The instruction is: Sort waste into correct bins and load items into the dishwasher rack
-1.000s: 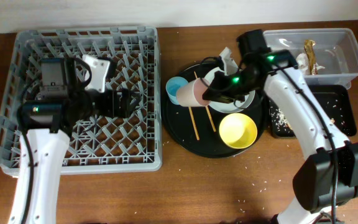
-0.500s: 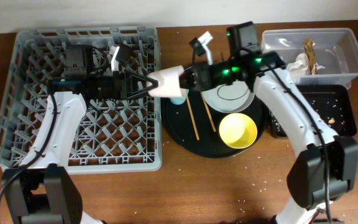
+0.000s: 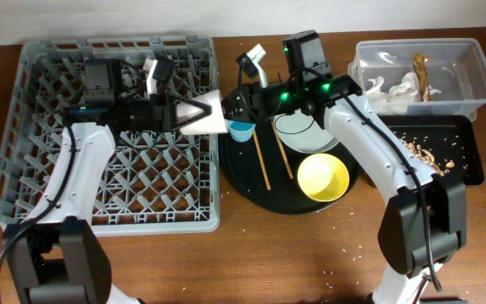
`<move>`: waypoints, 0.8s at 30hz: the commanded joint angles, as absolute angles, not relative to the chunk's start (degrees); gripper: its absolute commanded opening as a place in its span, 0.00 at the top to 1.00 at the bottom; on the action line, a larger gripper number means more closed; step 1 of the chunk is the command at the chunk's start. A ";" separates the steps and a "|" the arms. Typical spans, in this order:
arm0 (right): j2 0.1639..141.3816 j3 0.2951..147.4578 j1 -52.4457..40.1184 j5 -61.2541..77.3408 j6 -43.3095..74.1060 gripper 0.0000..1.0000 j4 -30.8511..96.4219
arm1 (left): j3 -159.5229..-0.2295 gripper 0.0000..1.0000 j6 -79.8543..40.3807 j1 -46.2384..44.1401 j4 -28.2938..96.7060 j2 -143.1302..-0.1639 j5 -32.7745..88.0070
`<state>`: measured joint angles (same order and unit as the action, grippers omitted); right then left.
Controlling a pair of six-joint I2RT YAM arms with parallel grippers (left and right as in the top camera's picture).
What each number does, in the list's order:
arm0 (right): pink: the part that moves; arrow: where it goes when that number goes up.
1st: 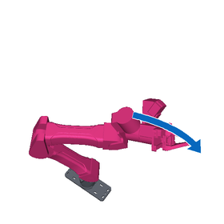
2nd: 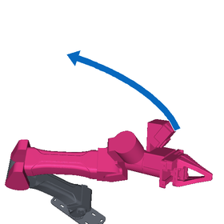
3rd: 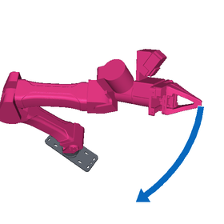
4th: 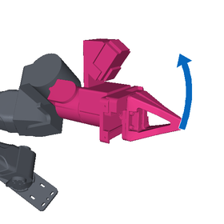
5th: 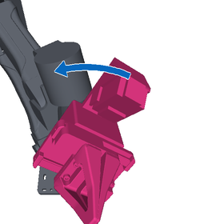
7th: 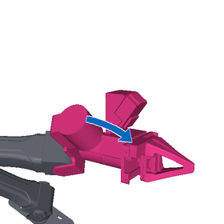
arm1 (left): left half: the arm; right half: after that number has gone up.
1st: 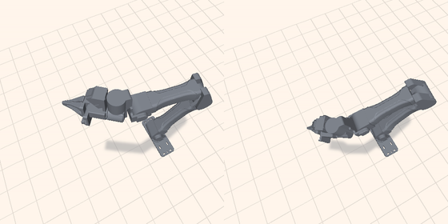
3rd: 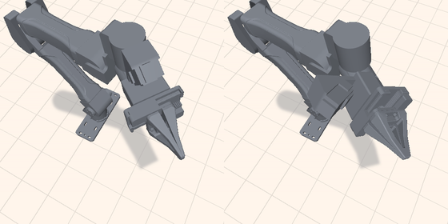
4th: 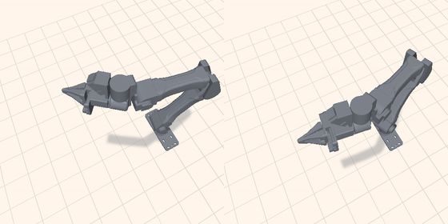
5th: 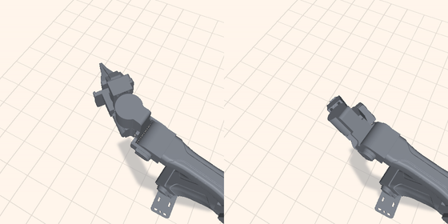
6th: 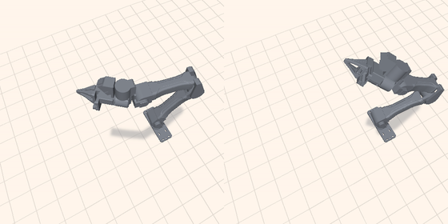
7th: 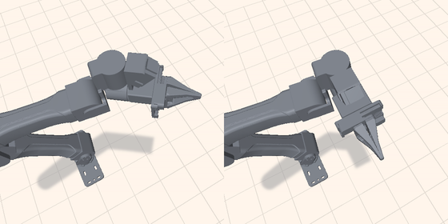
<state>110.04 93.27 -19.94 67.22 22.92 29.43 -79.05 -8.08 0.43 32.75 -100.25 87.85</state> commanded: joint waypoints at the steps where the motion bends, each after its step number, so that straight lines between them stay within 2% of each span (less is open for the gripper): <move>1: 110.41 93.17 -15.53 64.20 19.97 0.26 34.63 | -82.08 0.59 -11.68 -0.32 31.73 -98.15 78.98; 2: 110.41 93.17 -13.13 64.16 17.39 0.23 38.26 | -83.92 0.59 -12.67 -0.32 32.01 -97.41 74.19; 3: 110.34 93.19 -10.28 63.51 13.58 0.19 43.51 | -88.12 0.59 -12.80 -0.34 36.12 -96.14 64.12; 4: 110.19 93.23 -8.10 61.73 10.37 0.15 47.66 | -91.48 0.59 -12.40 -0.38 41.01 -95.68 56.25; 5: 109.95 93.21 -6.74 59.00 8.23 0.14 50.78 | -97.93 0.59 -9.91 -1.06 49.80 -95.48 43.33; 6: 109.16 93.23 -4.99 53.63 5.91 0.14 55.05 | -103.90 0.59 -8.86 -2.66 56.80 -95.48 29.41; 8: 106.50 93.23 -3.29 42.17 4.86 0.13 60.27 | -111.42 0.59 -8.84 -8.38 63.16 -95.48 4.89; 9: 104.77 93.23 -3.25 34.68 4.89 0.10 62.39 | -111.92 0.59 -8.86 -11.38 63.26 -95.48 -3.42; 10: 102.56 93.23 -3.31 25.76 4.91 0.02 64.86 | -111.90 0.59 -8.84 -14.92 63.68 -96.55 -11.16; 13: 101.14 93.21 -3.31 20.69 4.89 0.01 67.26 | -111.85 0.59 -8.95 -18.57 69.78 -103.00 -12.32; 16: 101.25 93.21 -3.36 20.73 4.89 0.02 67.55 | -111.85 0.59 -9.72 -19.29 79.55 -110.26 -5.87; 19: 101.32 93.21 -3.36 20.71 4.86 0.01 67.94 | -111.83 0.59 -11.62 -19.33 85.73 -111.33 -0.84; 21: 101.32 93.21 -3.36 20.71 4.86 0.02 68.25 | -111.79 0.59 -16.34 -18.85 91.09 -111.33 -7.57; 24: 101.36 93.21 -3.36 20.71 4.86 0.02 68.29 | -110.76 0.59 -17.52 -16.16 91.59 -111.33 -8.47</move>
